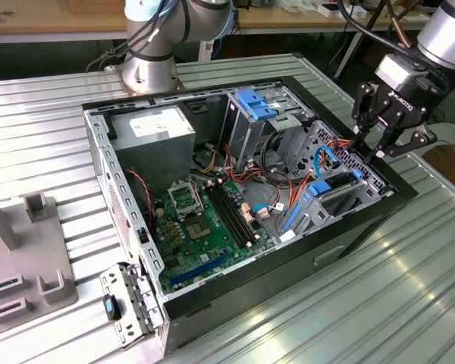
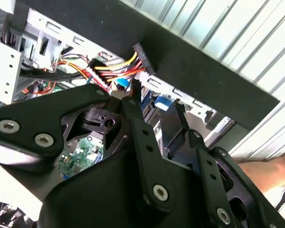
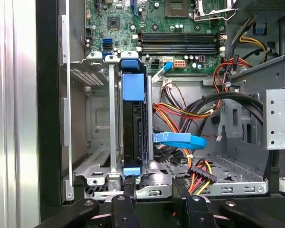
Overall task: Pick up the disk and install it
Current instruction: 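Insert the first disk wire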
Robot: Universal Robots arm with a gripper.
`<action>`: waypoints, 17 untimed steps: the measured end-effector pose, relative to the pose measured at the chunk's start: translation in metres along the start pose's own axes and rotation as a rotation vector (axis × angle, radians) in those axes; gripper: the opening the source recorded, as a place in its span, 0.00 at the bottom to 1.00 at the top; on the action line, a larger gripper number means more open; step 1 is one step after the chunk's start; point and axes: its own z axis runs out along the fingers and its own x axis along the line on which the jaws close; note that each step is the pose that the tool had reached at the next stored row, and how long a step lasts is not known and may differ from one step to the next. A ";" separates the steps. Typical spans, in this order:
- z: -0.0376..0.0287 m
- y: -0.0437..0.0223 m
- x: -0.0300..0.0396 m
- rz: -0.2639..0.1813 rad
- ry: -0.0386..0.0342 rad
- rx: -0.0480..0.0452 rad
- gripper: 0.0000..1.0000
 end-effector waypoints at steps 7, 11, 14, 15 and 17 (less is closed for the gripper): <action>0.0005 -0.0024 0.0000 -0.186 0.0013 -0.0057 0.44; 0.0006 -0.0031 -0.0001 -0.235 0.0016 -0.0071 0.44; 0.0005 -0.0033 -0.0002 -0.260 0.0011 -0.0078 0.44; 0.0005 -0.0035 -0.0002 -0.275 0.0006 -0.0082 0.44; 0.0006 -0.0038 -0.0002 -0.307 0.0004 -0.0092 0.44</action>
